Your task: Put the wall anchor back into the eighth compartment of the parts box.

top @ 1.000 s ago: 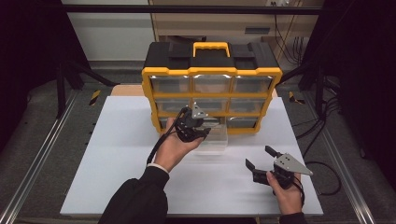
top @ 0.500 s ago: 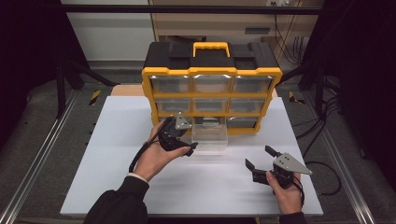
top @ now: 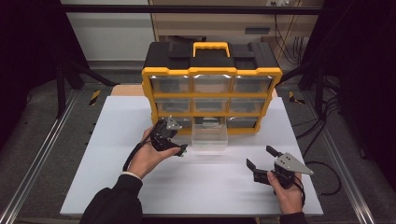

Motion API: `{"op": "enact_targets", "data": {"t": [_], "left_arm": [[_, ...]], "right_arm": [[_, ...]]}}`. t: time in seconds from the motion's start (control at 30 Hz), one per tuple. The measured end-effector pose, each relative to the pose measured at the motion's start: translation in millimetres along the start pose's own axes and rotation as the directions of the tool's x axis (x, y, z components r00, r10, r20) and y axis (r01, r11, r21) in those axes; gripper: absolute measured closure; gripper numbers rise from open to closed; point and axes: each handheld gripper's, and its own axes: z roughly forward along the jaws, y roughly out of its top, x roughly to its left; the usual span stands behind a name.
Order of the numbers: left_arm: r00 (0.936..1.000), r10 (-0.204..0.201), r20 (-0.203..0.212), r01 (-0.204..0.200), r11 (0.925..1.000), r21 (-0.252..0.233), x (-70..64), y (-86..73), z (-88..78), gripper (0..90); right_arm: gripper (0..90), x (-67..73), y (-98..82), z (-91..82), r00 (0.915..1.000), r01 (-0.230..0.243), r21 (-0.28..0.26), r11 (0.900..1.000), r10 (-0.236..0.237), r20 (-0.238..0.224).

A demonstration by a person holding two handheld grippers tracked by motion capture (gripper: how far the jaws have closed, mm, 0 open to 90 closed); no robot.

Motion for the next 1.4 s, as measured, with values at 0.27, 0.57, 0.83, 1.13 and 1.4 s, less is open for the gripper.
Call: {"op": "enact_targets", "data": {"t": [0.27, 0.57, 0.83, 1.13, 1.4], "left_arm": [[0.9987, -0.028, 0.043, 0.025, 0.9982, 0.054, 2.7, -8.7, 23.2, 40.2], [0.9971, -0.027, 0.072, 0.022, 0.9975, 0.068, -0.4, -6.6, 31.3, 54.1], [0.9982, -0.005, 0.060, 0.001, 0.9972, 0.074, -6.8, -4.9, 36.3, 60.6], [0.9983, -0.001, 0.058, -0.005, 0.9940, 0.109, -8.7, -8.0, 43.7, 66.3], [0.9973, 0.042, 0.061, -0.052, 0.9836, 0.173, -5.1, -9.6, 47.3, 69.9]], "right_arm": [[7.9, -0.4, -0.3, -1.0, 1.0000, -0.005, 0.001, 1.000, 0.005, -0.001], [7.8, 0.1, -0.2, -0.6, 1.0000, 0.000, 0.003, 1.000, 0.000, -0.008], [7.5, 1.1, -0.3, -0.1, 1.0000, -0.005, 0.008, 1.000, 0.005, -0.006], [7.0, 1.1, 0.0, -0.7, 1.0000, -0.003, 0.005, 1.000, 0.003, -0.009], [6.9, 1.1, -0.4, 0.0, 1.0000, -0.003, 0.008, 1.000, 0.003, -0.007]]}}
